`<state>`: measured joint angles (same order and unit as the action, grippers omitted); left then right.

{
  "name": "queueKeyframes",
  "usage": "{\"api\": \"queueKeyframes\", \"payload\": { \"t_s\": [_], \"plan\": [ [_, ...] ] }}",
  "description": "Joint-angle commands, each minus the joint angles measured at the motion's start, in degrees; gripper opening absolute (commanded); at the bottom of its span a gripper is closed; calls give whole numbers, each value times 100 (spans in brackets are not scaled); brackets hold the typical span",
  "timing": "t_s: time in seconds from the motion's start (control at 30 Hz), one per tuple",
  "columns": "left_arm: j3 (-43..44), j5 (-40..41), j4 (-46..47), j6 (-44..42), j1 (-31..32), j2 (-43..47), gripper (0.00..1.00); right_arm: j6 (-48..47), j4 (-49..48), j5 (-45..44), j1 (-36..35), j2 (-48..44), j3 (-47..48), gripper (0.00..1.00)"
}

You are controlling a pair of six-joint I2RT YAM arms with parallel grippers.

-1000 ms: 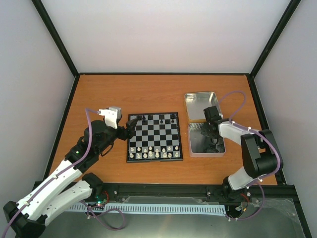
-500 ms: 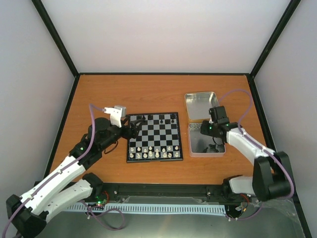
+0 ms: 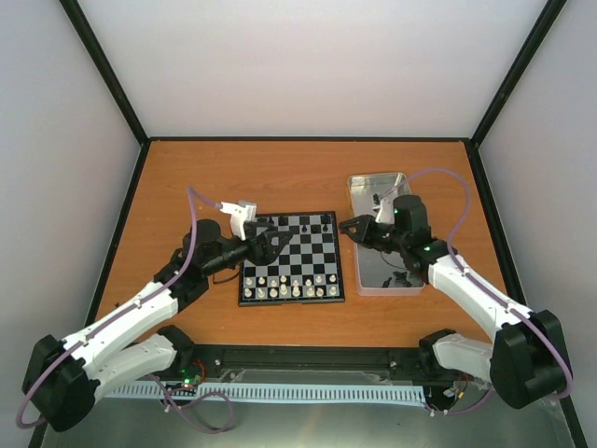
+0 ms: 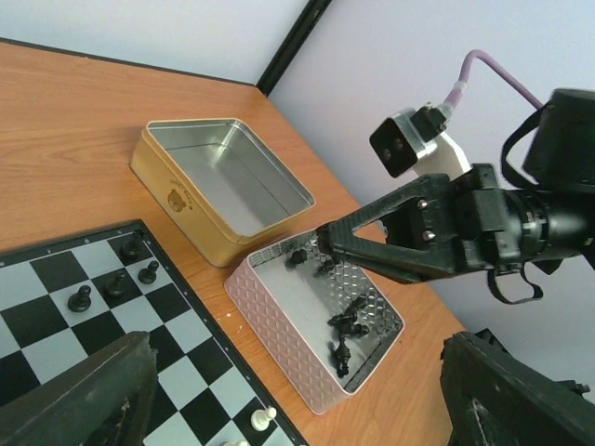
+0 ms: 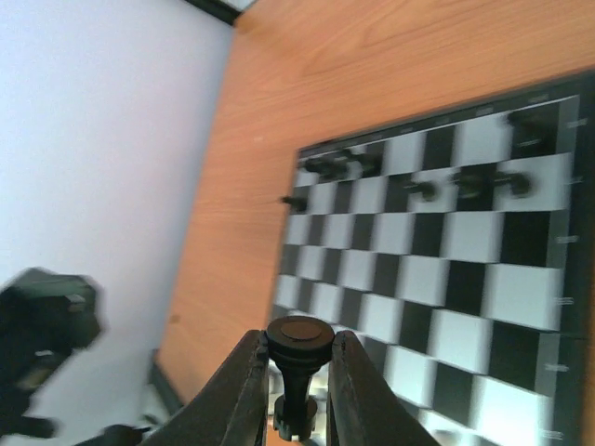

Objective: Set up the chess pieces on the board
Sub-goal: Place the chess piece on the chessboard.

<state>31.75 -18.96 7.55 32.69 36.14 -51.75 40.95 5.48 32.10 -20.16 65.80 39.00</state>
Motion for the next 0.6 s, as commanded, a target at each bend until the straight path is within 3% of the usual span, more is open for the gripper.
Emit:
{"api": "queueKeyframes", "payload": {
  "t_s": [0.0,0.13,0.3,0.4,0.57],
  "plan": [
    [-45,-130,1119,158,107,-390,83,2128,-1435,-293,-738,122,-65,9],
    [11,782,1304,-261,546,-693,78,3461,-1823,-917,-1266,291,-151,10],
    [-96,1771,1472,-407,903,-869,68,4369,-1866,-1080,-1457,439,-172,11],
    [-84,1597,1679,-369,912,-1054,57,4797,-1929,-1142,-1547,467,-242,12],
    [-230,1021,2199,-171,912,-1345,56,5096,-1944,-1239,-1679,574,-210,12]
  ]
}}
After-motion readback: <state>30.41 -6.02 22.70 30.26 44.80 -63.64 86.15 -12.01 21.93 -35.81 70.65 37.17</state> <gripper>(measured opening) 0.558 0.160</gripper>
